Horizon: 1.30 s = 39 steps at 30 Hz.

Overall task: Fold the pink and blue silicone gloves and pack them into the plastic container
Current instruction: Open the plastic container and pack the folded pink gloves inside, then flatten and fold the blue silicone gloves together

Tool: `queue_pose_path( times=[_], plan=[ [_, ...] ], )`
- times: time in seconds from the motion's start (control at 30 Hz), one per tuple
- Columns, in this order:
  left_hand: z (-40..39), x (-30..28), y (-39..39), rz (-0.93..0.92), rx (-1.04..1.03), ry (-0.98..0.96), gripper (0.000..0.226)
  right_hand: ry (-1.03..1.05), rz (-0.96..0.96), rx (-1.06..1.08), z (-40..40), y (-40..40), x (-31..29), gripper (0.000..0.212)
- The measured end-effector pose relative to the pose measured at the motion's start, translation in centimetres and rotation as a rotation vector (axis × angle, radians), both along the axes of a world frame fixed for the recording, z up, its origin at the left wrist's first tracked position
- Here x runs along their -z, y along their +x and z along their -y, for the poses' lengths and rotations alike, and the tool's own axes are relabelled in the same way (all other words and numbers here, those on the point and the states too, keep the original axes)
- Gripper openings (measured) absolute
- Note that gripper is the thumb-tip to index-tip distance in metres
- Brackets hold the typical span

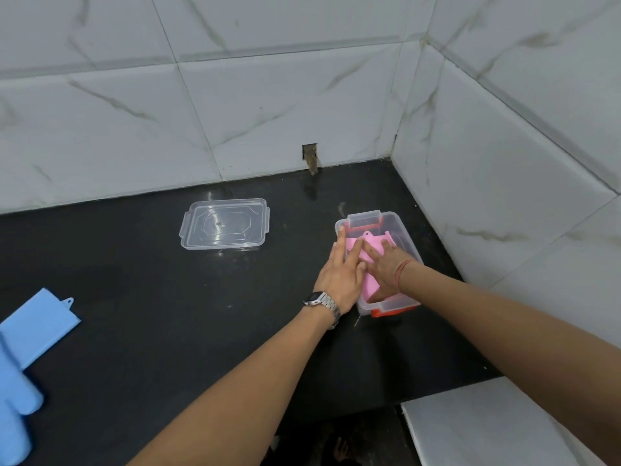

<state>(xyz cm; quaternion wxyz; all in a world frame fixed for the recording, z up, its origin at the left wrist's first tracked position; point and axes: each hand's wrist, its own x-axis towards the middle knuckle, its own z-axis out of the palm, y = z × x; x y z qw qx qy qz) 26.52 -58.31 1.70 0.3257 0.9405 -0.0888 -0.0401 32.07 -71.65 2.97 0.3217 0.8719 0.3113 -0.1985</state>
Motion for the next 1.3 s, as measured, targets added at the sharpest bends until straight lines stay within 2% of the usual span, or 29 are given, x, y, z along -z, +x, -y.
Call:
queue_pose_path(
  times=[0.23, 0.33, 0.5, 0.6, 0.7, 0.9, 1.0, 1.1, 1.2, 1.3],
  plan=[
    [-1.2, -0.1, -2.3, -0.042, 0.047, 0.081, 0.061, 0.112, -0.081, 0.090, 0.7, 0.2, -0.2, 0.100],
    [-5.0, 0.0, -5.5, -0.056, -0.034, 0.070, 0.059, 0.128, -0.081, 0.129, 0.7, -0.2, -0.9, 0.104],
    [-15.1, 0.2, -12.1, -0.089, -0.222, 0.244, 0.049, 0.106, -0.007, 0.254, -1.6, -1.0, -4.9, 0.081],
    [-22.0, -0.1, -15.9, -0.139, -0.349, 0.348, 0.042, 0.272, 0.030, 0.323, -5.0, -2.1, -7.8, 0.076],
    [-28.4, -0.7, -19.3, -0.166, -0.462, 0.433, 0.036, 0.379, -0.018, 0.209, -9.5, -4.2, -9.4, 0.077],
    [-37.9, -0.7, -24.8, -0.218, -0.607, 0.542, 0.034, 0.535, -0.240, 0.004, -20.1, -10.7, -9.4, 0.081],
    [-42.1, 0.1, -28.2, -0.289, -0.554, 0.605, 0.041, 0.566, -0.314, -0.078, -25.5, -13.7, -8.4, 0.080],
    [-46.8, 0.8, -32.0, -0.344, -0.424, 0.707, 0.060, 0.572, -0.387, -0.127, -30.4, -16.3, -7.2, 0.079],
    [-50.6, 1.1, -34.4, -0.230, -0.317, 0.763, 0.064, 0.578, -0.456, -0.164, -34.4, -18.3, -6.0, 0.077],
    [-53.2, 1.7, -35.1, -0.108, -0.245, 0.716, 0.063, 0.583, -0.507, -0.184, -37.4, -19.8, -4.7, 0.075]
  ],
)
